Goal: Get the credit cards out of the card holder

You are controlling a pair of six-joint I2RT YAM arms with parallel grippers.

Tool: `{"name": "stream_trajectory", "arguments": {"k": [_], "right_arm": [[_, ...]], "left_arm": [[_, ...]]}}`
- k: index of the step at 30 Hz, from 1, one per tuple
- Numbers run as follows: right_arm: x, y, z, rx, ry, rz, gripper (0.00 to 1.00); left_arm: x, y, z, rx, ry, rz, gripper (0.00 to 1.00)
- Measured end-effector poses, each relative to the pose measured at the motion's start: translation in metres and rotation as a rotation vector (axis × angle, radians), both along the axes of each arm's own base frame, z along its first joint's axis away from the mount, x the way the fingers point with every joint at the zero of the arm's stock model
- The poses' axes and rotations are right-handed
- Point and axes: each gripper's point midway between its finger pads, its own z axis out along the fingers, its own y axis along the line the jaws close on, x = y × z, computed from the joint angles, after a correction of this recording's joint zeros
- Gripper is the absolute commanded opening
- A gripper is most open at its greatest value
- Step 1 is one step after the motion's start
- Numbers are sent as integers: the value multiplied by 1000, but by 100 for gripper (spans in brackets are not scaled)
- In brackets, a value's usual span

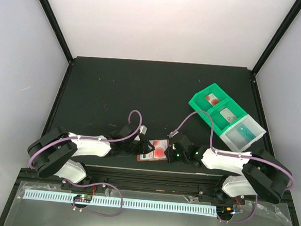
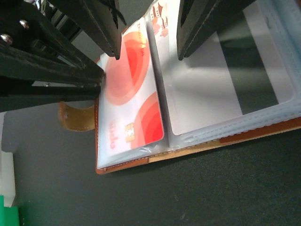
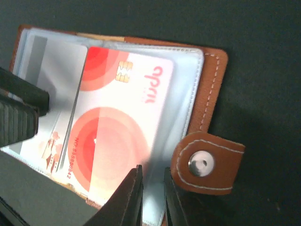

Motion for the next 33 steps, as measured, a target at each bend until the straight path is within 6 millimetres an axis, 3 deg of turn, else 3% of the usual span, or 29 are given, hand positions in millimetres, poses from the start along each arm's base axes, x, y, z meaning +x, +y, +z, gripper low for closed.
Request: {"name": "stream_trajectory", "arguments": {"k": [2,9,21,33], "right_arm": [[-2,-5,-11,-22,11,-4,15],[3,0,-11,13,-8,-22,14],[3,0,-12,33,-15,-35,13],[6,1,-12,58,-29,-50,13]], "left_arm": [[-1,1,-2,-4,3,-2,35],[1,-9,-5,-45,5,-16,32],[2,-10,-10,-50,30,-2,2],[1,-6,-12,-44,34,6,2]]}}
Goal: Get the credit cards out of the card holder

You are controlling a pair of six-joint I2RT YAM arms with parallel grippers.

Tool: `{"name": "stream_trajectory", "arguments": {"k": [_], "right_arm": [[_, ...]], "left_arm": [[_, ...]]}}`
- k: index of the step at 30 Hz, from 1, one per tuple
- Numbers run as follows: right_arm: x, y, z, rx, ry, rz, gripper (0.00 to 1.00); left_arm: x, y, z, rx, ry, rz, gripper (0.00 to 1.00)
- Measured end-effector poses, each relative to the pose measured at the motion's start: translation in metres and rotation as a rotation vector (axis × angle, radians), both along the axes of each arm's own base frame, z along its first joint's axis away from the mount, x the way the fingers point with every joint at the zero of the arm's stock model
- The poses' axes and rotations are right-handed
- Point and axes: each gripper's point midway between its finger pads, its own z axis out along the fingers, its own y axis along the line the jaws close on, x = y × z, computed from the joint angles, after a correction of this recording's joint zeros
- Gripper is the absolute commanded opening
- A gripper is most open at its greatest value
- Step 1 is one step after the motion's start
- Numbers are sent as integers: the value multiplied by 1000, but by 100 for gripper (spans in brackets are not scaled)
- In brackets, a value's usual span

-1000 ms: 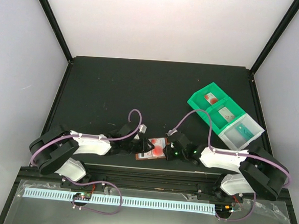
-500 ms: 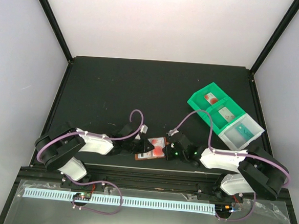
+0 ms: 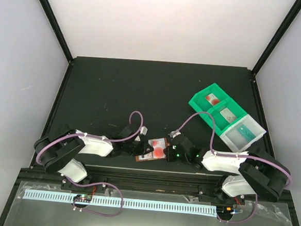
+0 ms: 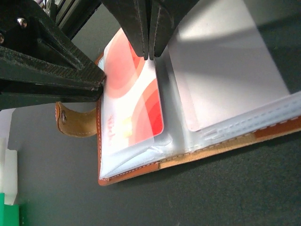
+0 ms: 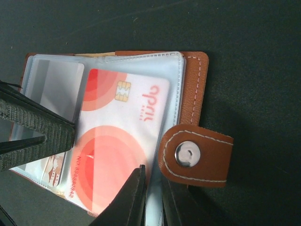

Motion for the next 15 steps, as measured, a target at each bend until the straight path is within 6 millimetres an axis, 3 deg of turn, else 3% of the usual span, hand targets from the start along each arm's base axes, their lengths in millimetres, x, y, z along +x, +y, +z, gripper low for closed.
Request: {"name": "stream_trajectory", "arguments": {"k": [10,15], "right_arm": [[0,0,0,3,-1,-4,13],[0,0,0,4,0,-8,13]], "left_arm": [[0,7,7,-6,-16,6,2],[0,9,7,-4,-16,9,23]]}}
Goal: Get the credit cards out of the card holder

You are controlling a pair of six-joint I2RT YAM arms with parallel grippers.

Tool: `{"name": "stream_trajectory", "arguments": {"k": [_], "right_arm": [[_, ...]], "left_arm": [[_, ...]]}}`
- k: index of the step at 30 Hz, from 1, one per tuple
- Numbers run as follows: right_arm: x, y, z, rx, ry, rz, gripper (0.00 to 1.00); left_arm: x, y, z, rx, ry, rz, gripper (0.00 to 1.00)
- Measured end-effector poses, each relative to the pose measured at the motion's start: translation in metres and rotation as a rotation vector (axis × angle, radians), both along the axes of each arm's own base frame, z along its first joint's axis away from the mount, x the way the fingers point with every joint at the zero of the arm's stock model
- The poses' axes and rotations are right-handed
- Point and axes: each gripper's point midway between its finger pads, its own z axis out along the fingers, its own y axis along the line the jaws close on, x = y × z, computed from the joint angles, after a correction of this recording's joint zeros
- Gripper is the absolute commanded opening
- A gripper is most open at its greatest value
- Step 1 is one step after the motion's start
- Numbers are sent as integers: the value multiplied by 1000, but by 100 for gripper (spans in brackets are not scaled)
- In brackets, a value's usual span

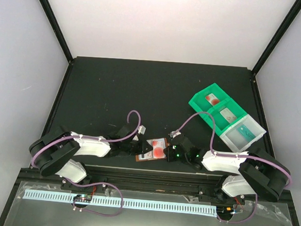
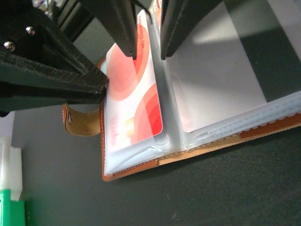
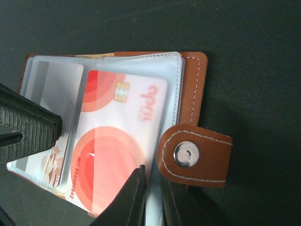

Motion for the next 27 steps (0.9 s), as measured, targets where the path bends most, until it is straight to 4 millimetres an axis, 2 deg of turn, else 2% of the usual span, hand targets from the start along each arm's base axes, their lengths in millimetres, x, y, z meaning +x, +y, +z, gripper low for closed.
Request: {"name": "stream_trajectory", "arguments": {"k": [1,4,12,14,18,21,27], "right_arm": [[0,0,0,0,0,0,13],[0,0,0,0,0,-1,13],[0,0,0,2,1,-2,13],[1,1,0,5,-1,-3,13],[1,2,0,8,-2,-4,13],[1,1,0,7,-1,-6,12],[2,1,0,10,4,-16,13]], "left_arm": [[0,0,0,0,3,0,27],[0,-1,-1,-5,7,0,31],[4,-9,-3,-42,5,2,31],[5,-11,-5,-46,7,4,26],[5,-11,-8,-45,19,13,2],[4,-10,-10,-39,26,17,2],[4,-8,-2,-52,2,18,1]]}}
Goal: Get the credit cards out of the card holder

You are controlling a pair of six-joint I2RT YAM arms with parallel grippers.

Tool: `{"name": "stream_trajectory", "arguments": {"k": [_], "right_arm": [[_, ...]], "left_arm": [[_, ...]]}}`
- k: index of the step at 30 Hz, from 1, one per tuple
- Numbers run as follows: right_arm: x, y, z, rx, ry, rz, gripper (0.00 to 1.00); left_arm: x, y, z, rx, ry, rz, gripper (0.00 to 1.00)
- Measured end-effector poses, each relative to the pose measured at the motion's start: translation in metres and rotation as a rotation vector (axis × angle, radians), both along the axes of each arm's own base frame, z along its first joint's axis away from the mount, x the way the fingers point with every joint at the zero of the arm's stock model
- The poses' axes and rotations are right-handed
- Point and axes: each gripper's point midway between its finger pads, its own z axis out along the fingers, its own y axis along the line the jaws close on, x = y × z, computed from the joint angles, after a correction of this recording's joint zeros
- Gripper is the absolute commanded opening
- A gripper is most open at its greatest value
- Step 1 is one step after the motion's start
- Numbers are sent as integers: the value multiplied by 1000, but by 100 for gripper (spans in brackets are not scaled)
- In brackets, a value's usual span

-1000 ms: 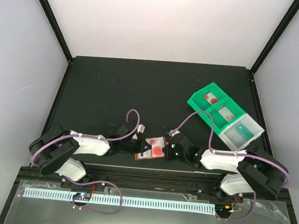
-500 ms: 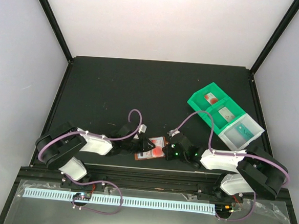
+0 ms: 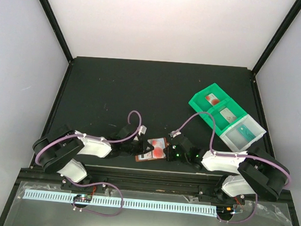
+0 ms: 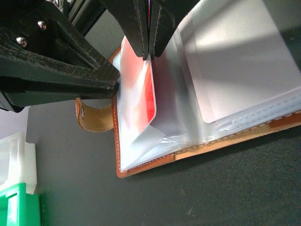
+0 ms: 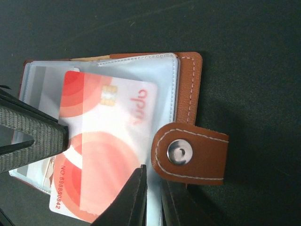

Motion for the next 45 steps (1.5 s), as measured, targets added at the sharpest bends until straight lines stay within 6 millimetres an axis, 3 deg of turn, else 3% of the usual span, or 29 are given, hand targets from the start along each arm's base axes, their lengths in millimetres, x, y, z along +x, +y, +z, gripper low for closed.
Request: {"name": "stream_trajectory", "arguments": {"k": [12,25,35,45], "right_arm": [[1,-2,0,0,1,-16,12],[-7,-15,3,-45,30,-25,14],[-7,-5,36,23,10,-2,18],[-12,3,5,9,104,-6,19]], "left_arm": [[-2,19,7,32,-15,34,2],[5,63,45,76,-145,165,2],[6,70,69,45,-224,175,1],[-3,64,70,-30,-242,128,2]]}}
